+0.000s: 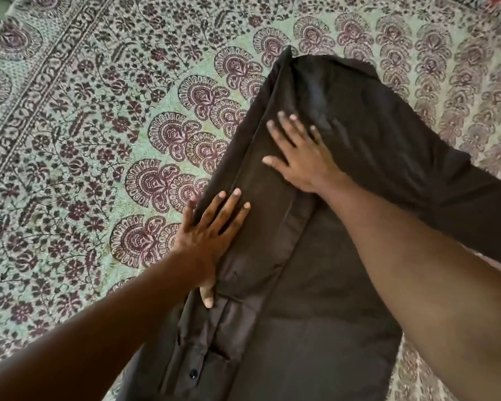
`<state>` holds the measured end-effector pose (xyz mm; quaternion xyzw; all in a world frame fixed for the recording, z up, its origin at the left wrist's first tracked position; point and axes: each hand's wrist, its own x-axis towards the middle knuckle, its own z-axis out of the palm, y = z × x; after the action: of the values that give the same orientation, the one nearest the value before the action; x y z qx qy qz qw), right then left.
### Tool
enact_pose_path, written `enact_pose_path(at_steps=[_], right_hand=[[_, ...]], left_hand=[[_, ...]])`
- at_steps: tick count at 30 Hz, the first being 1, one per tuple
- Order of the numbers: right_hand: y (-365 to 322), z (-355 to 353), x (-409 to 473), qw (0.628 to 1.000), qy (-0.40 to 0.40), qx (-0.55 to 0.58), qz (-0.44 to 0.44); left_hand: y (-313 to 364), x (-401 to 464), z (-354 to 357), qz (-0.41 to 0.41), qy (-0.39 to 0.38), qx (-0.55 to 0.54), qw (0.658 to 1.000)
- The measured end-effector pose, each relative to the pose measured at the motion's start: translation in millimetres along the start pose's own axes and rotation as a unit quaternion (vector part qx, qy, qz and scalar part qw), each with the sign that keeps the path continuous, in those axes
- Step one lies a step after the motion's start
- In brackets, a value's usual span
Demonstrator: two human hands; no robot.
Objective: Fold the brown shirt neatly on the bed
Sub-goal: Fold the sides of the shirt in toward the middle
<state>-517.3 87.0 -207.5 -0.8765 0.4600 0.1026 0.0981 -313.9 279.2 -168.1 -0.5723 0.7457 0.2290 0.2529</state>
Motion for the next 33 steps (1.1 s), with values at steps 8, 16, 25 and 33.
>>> enact_pose_path(at_steps=[8,16,25,33], right_hand=[[10.4,-8.8,5.9,0.994,0.02,-0.067,-0.083],[19.1,-35.5,49.4,0.993,0.033,-0.009,0.108],[-48.0,43.2,-120.0,0.992,0.053,-0.002,0.117],[-68.2,38.1,-151.6,0.999,0.044,-0.012,0.013]], left_hand=[[-1.0,6.5,-1.3,-0.006,-0.009,-0.023,1.0],[-2.7,4.6,-4.9,-0.005,-0.014,-0.02,1.0],[-1.8,2.3,-1.3,-0.006,0.019,-0.017,1.0],[8.5,-25.1,1.0,0.016,0.053,0.08,0.995]])
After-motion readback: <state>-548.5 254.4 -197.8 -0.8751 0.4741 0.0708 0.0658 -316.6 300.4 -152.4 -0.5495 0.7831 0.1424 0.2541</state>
